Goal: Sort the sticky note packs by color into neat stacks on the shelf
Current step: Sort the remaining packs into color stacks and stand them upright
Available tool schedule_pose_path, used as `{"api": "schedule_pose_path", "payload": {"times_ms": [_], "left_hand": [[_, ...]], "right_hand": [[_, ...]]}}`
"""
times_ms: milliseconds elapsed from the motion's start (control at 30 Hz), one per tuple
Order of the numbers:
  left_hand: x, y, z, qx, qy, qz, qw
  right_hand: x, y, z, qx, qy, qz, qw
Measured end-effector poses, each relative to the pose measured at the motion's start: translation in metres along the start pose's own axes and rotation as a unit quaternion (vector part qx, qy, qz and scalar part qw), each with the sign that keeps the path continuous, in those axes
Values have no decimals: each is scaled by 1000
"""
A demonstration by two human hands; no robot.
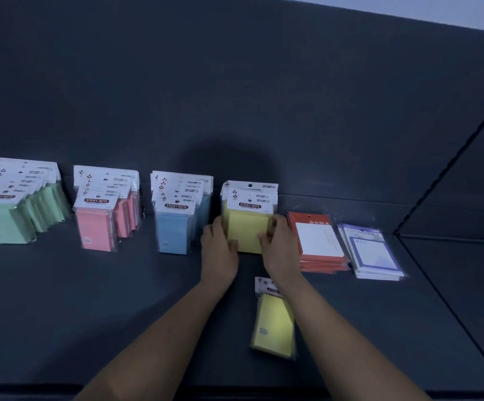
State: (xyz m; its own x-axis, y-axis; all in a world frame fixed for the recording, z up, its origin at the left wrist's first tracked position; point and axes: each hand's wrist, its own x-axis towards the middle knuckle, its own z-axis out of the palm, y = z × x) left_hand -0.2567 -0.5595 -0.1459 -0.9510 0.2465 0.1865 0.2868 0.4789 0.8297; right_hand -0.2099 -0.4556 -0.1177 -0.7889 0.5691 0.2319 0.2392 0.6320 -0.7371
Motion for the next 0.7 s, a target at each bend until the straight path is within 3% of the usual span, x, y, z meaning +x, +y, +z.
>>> {"api": "schedule_pose_path", "payload": {"times_ms": [133,267,367,467,700], "left_hand": [[-7,-4,3,-37,44,7,998],[-17,2,-9,-56,50,-2,997],[-39,7,-24,45,-32,23,998],[-66,11,-37,189,-150,55,969],[-117,20,-33,131,-238,41,961]], "right_hand": [[-3,5,5,17,-25,26,999],[-30,-1,-20,-50,-87,-28,995],[-70,14,-53,-150,-121,-55,980],[-98,31,-73,-241,-141,3,960],[-127,25,-59,-164,-147,24,975]]}}
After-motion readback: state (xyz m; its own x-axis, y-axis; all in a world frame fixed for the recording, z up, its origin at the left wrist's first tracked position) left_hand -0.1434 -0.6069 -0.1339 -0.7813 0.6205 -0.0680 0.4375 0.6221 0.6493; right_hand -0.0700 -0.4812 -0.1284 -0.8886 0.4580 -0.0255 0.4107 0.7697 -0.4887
